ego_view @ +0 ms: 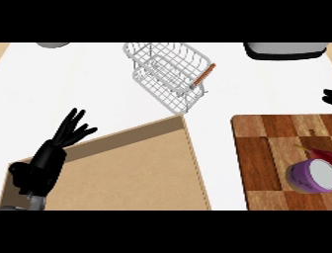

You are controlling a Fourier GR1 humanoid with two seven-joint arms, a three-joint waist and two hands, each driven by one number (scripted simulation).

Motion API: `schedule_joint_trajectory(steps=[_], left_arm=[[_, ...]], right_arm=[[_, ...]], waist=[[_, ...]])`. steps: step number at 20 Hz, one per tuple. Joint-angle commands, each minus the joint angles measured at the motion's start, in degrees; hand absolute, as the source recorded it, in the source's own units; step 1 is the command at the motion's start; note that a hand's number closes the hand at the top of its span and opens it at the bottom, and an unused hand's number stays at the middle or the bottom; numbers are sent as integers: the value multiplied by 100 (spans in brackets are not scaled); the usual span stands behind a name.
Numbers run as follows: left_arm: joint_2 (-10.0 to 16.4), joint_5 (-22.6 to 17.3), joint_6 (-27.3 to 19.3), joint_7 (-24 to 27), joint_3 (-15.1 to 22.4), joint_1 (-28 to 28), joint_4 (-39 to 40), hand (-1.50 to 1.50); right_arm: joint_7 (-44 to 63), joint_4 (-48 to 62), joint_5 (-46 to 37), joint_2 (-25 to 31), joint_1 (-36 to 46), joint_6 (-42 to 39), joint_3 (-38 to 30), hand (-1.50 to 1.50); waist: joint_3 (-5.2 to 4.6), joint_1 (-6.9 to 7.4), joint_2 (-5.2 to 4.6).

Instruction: Pick the pear from the cutting board and place it in the tiered basket

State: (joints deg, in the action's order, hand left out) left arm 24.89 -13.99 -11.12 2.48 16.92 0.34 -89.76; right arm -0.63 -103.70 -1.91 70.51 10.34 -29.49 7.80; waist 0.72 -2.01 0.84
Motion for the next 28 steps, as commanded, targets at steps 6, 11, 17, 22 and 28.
schedule_joint_trajectory(steps=[6,11,17,22,28], left_arm=[[-618,-112,293,427,109,421,907,0],[-568,-105,352,268,164,310,458,0],[-400,-274,655,401,-8,344,722,0],[-587,-221,565,367,-5,676,1013,0],[-555,-243,566,276,-25,598,776,0]], right_arm=[[589,-792,-299,561,-478,-538,-194,-150],[1033,-955,-761,-72,-755,-57,-126,-150],[1440,-813,-1639,-170,-917,140,81,-150],[1438,-493,-2074,-671,-1148,297,448,-150],[900,-133,-2545,-968,-1294,603,517,-150]], waist=[[-82,-76,-68],[-73,98,-76],[-78,136,-101],[-75,118,-111],[-71,118,-97]])
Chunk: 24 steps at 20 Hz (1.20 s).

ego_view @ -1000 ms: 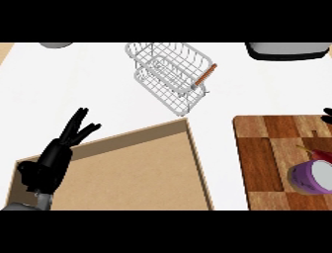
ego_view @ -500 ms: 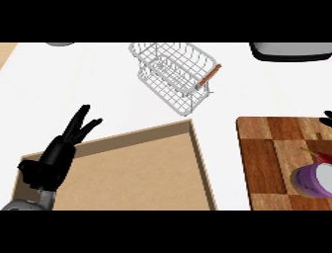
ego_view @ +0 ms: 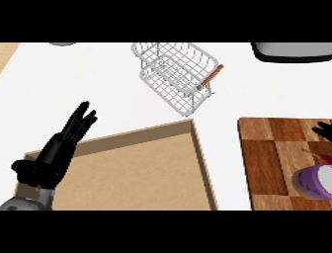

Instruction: Pick the pear from the cutting board and place it in the tiered basket

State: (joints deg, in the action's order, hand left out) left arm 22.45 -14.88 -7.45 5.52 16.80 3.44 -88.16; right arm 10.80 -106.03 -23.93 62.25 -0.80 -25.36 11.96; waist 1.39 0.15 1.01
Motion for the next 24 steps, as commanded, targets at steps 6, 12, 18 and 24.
schedule_joint_trajectory(steps=[6,12,18,24], left_arm=[[-272,-84,160,-116,-41,273,574,0],[-446,85,240,472,129,28,924,0],[-296,-162,371,-7,-7,196,559,0],[-232,-208,396,-104,-228,488,713,0]], right_arm=[[-365,1067,-654,-477,131,291,110,-150],[-541,1444,-972,-817,193,428,339,-150],[-775,1788,-1222,-1077,231,572,362,-150],[-1306,2445,-1281,-1422,473,679,349,150]], waist=[[-137,-17,-133],[-142,-29,-145],[-138,-35,-123],[-138,-37,-132]])
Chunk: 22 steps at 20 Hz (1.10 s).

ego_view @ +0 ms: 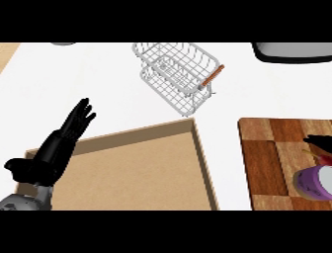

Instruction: Pick the pear from the cutting board and place it in the tiered basket

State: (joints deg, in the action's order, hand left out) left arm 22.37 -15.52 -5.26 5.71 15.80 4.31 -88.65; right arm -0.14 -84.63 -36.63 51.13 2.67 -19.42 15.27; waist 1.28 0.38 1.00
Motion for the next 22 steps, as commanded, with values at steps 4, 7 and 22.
schedule_joint_trajectory(steps=[4,7,22], left_arm=[[-400,212,-70,143,282,-193,567,0],[-308,35,131,82,19,152,782,0],[-8,-27,-211,-93,-169,-665,28,0]], right_arm=[[-526,-54,102,-449,189,313,-123,150],[-971,376,96,-379,344,312,-269,150],[2832,-164,-325,-1794,-791,1633,-1261,150]], waist=[[-130,-69,-105],[-128,-52,-125],[-184,-792,22]])
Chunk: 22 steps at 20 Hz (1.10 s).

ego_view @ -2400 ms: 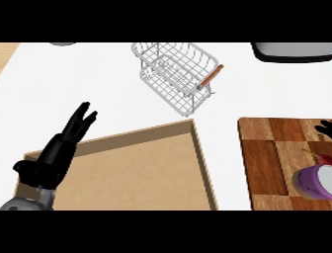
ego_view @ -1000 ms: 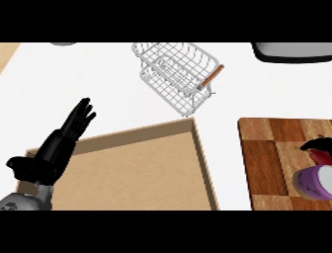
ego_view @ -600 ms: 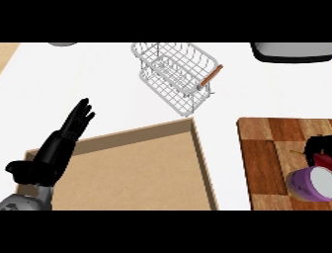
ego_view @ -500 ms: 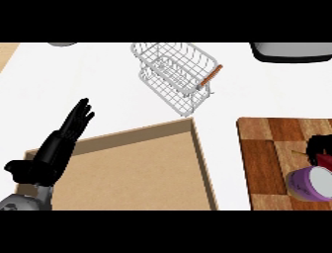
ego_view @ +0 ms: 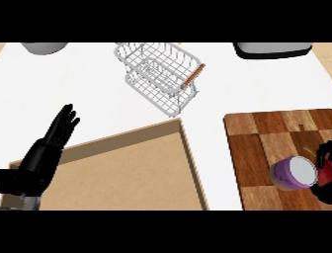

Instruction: Pick the pear from the cutting board and place it in the tiered basket

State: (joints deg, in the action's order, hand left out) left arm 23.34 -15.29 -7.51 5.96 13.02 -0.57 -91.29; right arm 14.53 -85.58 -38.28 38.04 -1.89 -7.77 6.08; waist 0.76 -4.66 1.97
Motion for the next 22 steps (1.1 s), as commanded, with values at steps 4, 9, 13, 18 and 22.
schedule_joint_trajectory(steps=[4,9,13,18,22], left_arm=[[-115,-64,-4,3,24,-320,243,0],[-137,-26,131,-37,149,-252,268,0],[-239,-79,150,-209,158,73,312,0],[-495,182,147,-69,352,515,794,0],[-371,156,251,-110,379,397,614,0]], right_arm=[[2481,-1253,-323,-1471,-310,1229,-321,150],[3454,-2974,-882,-2283,12,1755,136,150],[4538,-4064,-2000,-2364,544,1265,742,150],[5805,-4072,-2808,-2964,1962,225,1245,150],[6204,-3458,-3103,-3562,3380,-235,970,150]], waist=[[-133,-212,-64],[-128,-9,-103],[-125,192,-142],[-119,374,-215],[-121,550,-210]])
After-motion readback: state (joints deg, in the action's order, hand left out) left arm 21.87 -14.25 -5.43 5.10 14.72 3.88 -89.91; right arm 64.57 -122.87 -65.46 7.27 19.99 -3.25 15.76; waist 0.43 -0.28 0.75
